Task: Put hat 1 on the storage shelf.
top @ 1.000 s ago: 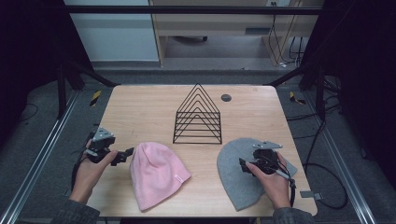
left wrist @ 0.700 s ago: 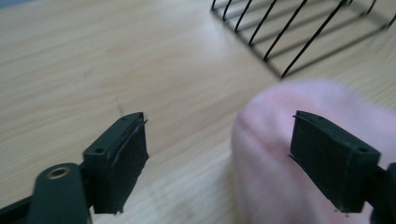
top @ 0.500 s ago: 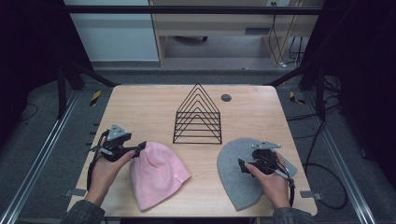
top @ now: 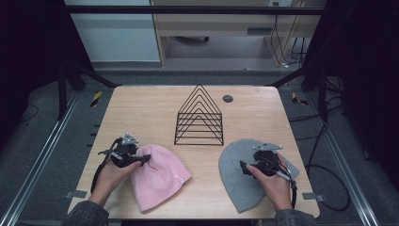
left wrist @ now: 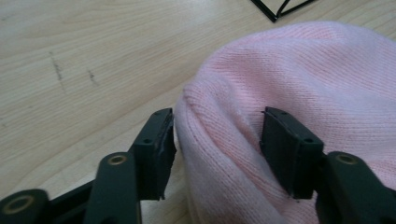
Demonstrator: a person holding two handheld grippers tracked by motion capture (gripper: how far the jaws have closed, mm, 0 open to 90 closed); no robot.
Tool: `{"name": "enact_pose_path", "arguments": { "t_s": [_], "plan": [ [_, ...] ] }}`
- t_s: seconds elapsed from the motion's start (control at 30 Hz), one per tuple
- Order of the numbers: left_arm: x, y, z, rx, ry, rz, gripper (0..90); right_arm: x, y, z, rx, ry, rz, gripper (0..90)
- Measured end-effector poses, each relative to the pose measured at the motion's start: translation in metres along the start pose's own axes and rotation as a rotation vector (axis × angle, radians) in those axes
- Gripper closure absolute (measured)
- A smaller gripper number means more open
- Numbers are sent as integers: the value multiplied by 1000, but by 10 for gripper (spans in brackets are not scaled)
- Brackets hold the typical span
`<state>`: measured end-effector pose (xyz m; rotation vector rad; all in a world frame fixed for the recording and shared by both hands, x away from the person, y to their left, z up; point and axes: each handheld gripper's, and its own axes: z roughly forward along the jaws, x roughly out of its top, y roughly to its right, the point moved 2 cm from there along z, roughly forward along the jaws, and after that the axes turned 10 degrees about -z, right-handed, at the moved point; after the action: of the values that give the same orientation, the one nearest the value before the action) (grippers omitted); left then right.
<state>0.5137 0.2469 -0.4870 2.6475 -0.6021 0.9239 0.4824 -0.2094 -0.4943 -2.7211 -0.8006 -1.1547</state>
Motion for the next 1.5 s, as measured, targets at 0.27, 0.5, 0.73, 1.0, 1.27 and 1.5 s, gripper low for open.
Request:
{"name": "enact_pose_path", "arguments": {
  "t_s": [0.27, 0.5, 0.73, 1.0, 1.27, 1.5],
  "plan": [
    [-2, -4, 2, -31, -17, -15, 604, 0, 0, 1, 1, -2, -5, 134],
    [-1, -2, 1, -35, -8, -2, 709, 0, -1, 1, -3, -2, -7, 134],
    [1, -3, -8, -41, 28, 2, 737, 0, -1, 1, 1, 1, -5, 134],
    [9, 5, -30, -68, 103, 21, 745, 0, 0, -1, -7, 10, -3, 138],
    [19, 13, -61, -84, 190, 79, 760, 1, 1, -2, -24, 17, -6, 141],
    [28, 26, -81, -80, 225, 159, 760, 2, -1, -6, -43, 40, -20, 148]
  ]
}}
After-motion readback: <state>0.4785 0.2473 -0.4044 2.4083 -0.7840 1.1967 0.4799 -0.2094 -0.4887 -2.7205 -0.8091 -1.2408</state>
